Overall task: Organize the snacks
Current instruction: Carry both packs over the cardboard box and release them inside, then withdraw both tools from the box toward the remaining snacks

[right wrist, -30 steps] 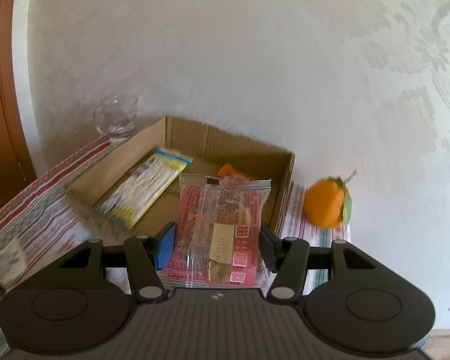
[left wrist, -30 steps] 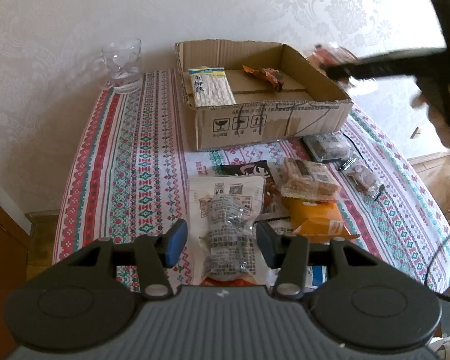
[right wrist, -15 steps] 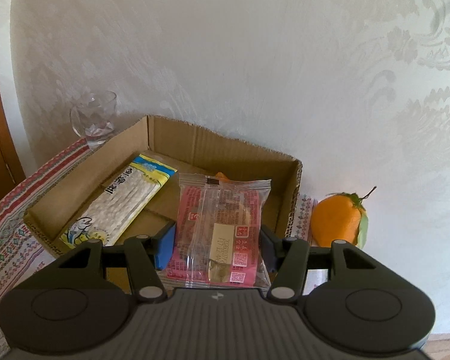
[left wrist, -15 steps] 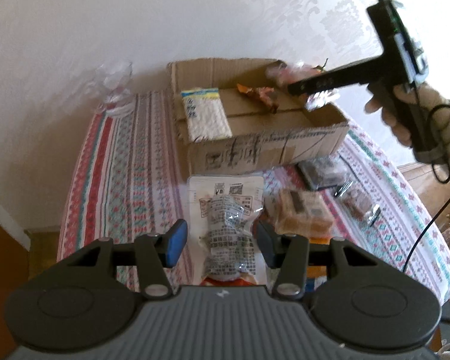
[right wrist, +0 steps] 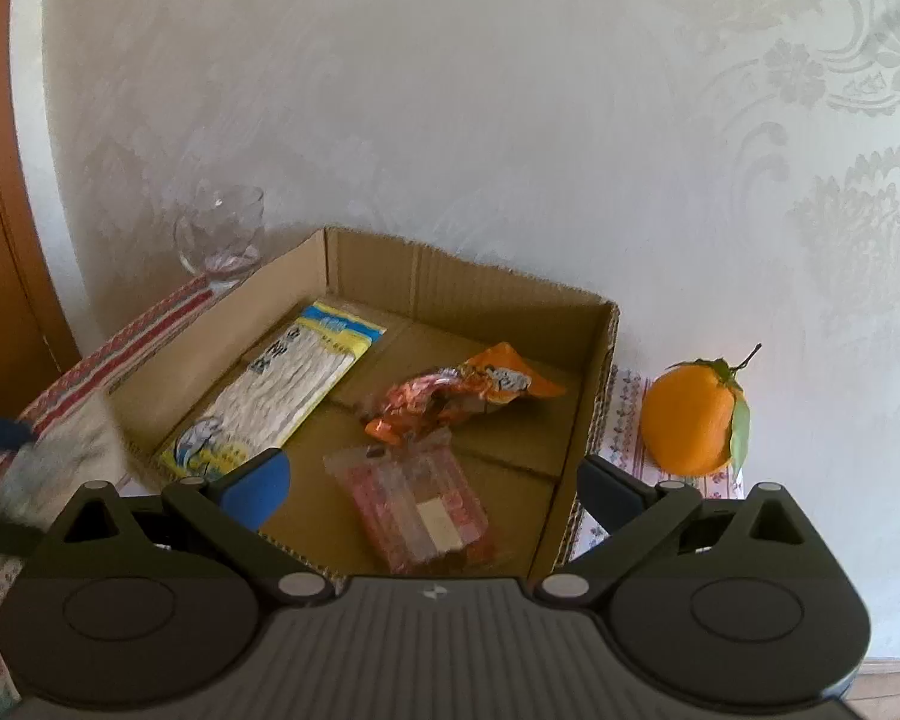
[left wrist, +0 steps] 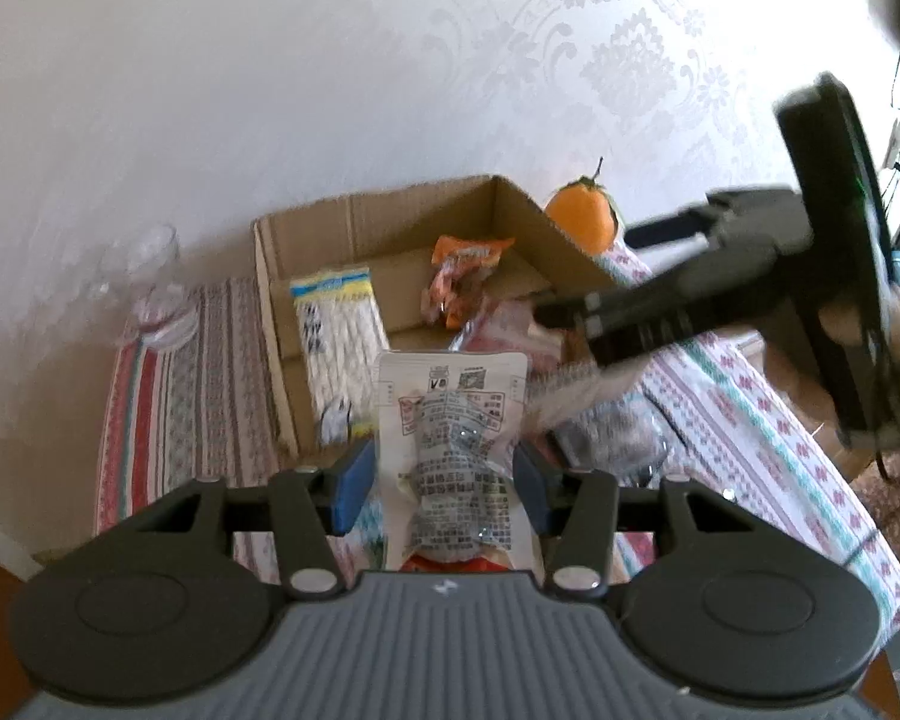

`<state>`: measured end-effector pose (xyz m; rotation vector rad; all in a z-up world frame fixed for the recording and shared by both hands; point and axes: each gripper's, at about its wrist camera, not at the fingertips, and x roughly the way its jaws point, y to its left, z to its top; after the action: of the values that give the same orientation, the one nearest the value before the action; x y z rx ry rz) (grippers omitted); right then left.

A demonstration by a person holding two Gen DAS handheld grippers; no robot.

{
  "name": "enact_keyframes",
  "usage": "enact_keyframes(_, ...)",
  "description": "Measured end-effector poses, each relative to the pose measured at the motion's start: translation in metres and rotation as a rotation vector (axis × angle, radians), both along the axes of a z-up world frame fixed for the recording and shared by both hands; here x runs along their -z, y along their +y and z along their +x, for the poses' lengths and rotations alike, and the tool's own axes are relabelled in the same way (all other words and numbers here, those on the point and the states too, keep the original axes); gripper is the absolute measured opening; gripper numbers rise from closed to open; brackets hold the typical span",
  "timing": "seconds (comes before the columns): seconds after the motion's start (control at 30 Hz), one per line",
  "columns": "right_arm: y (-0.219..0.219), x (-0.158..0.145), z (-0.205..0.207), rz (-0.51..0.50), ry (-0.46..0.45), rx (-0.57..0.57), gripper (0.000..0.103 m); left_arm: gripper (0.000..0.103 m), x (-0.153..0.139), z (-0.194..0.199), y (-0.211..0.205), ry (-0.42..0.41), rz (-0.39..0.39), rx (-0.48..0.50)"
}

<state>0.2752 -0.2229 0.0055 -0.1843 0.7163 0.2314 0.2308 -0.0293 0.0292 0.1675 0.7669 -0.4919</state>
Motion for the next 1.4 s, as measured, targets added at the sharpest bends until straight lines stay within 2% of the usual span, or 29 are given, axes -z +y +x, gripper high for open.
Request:
enact_keyframes(0.23,0.002,0.007,-0.009,-0.026,0.010,-0.009,0.103,0.050,-0.013,0.044,-0.021,0.004,-0.030,-0.003)
enact_keyframes(0.5,-0.004,0.005,-0.020,-0.026,-0.014,0.004,0.103,0.051,0.000,0.101,-0.044,0.041,-0.066,-0.084)
enact_keyframes(0.6,-0.005,0.004,-0.024,-0.017,-0.019,0.006,0.103,0.057,0.007,0.108,-0.051,0.042,-0.086,-0.106)
enact_keyframes(0.63,-0.005,0.004,-0.025,-0.016,-0.020,0.005,0.103,0.070,0.008,0.111,-0.053,0.036,-0.081,-0.118)
enact_keyframes(0.67,-0.005,0.003,-0.026,-0.015,-0.022,0.004,0.103,0.084,0.008,0.111,-0.053,0.019,-0.076,-0.140)
enact_keyframes(0.73,-0.005,0.003,-0.028,-0.010,-0.026,0.005,0.103,0.093,0.006,0.106,-0.052,-0.029,-0.060,-0.170)
enact_keyframes(1.03,-0.004,-0.004,-0.055,0.000,-0.049,0.019,0.103,0.094,-0.009,0.069,-0.040,-0.132,-0.014,-0.153)
enact_keyframes(1.2,-0.005,-0.002,-0.075,0.004,-0.046,0.040,0.103,0.098,-0.011,0.042,-0.026,-0.177,-0.016,-0.158)
enact_keyframes(1.4,-0.009,0.006,-0.104,0.010,-0.044,0.096,0.103,0.098,0.000,0.009,-0.010,-0.173,-0.012,-0.169)
